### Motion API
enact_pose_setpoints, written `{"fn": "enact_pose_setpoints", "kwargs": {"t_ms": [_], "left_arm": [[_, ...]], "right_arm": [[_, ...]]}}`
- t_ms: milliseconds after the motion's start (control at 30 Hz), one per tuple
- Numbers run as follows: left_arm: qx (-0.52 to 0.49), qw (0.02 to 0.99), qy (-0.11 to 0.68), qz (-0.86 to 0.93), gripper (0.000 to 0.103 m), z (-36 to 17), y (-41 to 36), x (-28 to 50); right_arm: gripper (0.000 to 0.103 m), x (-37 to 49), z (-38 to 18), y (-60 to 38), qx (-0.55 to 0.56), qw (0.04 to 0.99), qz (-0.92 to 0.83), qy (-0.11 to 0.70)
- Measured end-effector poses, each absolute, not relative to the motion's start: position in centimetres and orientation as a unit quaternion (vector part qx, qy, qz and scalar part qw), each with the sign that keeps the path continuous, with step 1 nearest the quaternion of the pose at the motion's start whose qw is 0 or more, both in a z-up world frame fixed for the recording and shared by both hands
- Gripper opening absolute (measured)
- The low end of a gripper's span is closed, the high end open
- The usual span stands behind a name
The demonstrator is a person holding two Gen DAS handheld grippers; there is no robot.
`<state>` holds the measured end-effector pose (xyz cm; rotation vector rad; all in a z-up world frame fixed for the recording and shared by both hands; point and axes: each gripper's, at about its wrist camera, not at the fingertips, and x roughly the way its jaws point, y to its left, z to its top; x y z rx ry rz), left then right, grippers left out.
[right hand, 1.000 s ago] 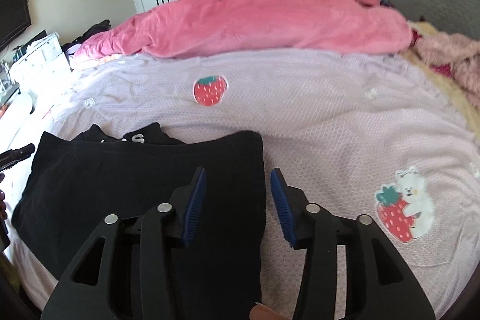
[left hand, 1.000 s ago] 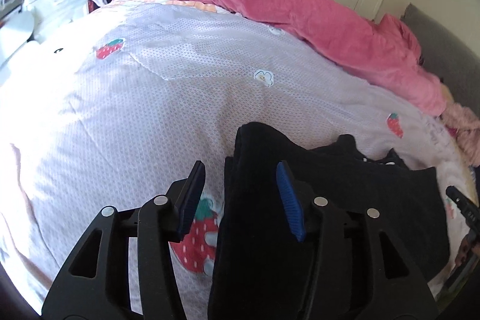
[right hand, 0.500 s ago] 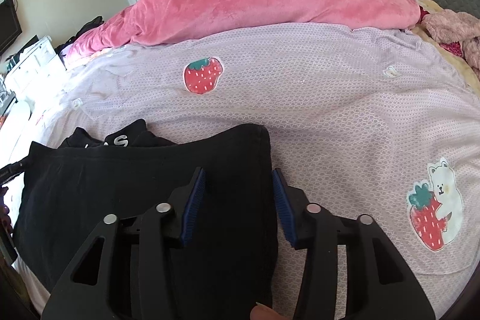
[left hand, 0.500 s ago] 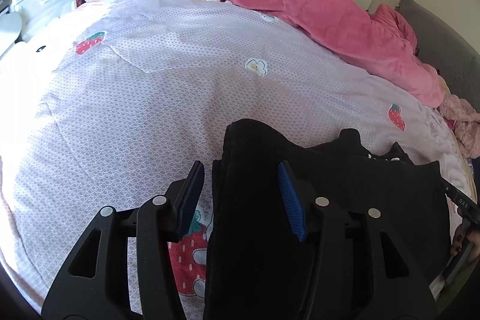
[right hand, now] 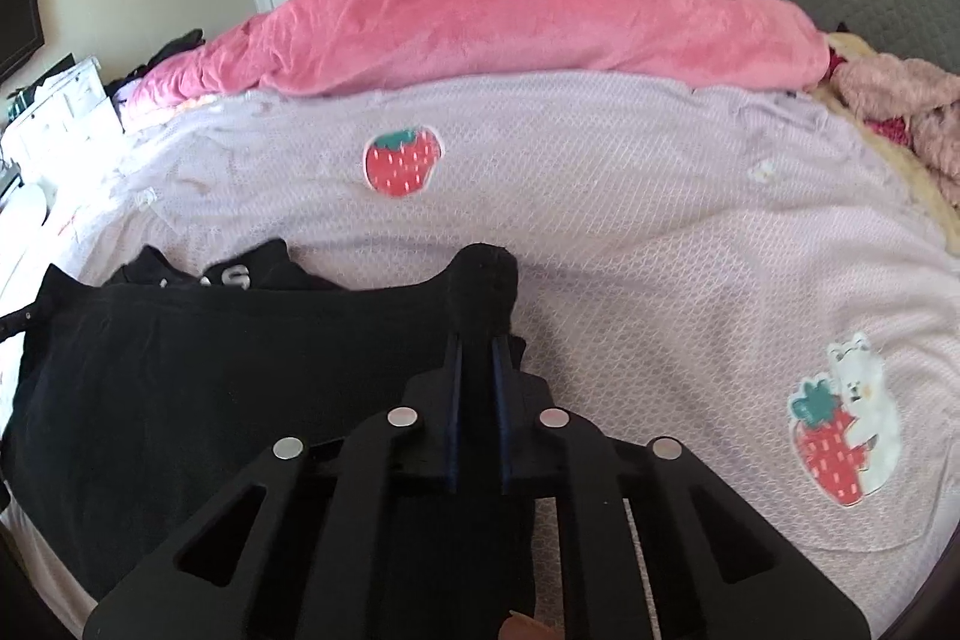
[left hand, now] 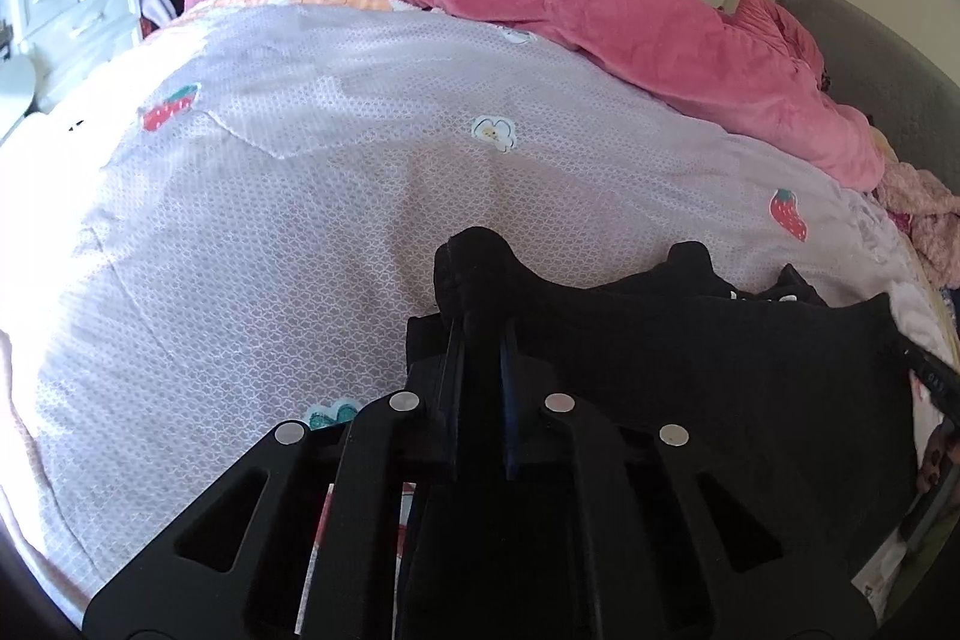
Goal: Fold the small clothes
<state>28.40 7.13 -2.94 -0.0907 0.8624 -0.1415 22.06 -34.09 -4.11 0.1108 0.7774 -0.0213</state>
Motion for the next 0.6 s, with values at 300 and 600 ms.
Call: {"fn": "enact_pose_setpoints", "kwargs": {"t_ms": [300, 600], "left_arm": [[-0.035, 0.905, 0.421, -0.054, 0.004, -3.5, 7.7, 28.5], [-0.03, 0.908, 0.415, -0.044, 0.022, -3.2, 7.2, 26.8]], "right_arm": [[0.007, 22.9, -5.3, -34.7, 0.048, 0.914, -0.034, 0.402], [0.03, 21.4, -4.4, -34.4, 0.049, 0.916, -0.041, 0.395]]}}
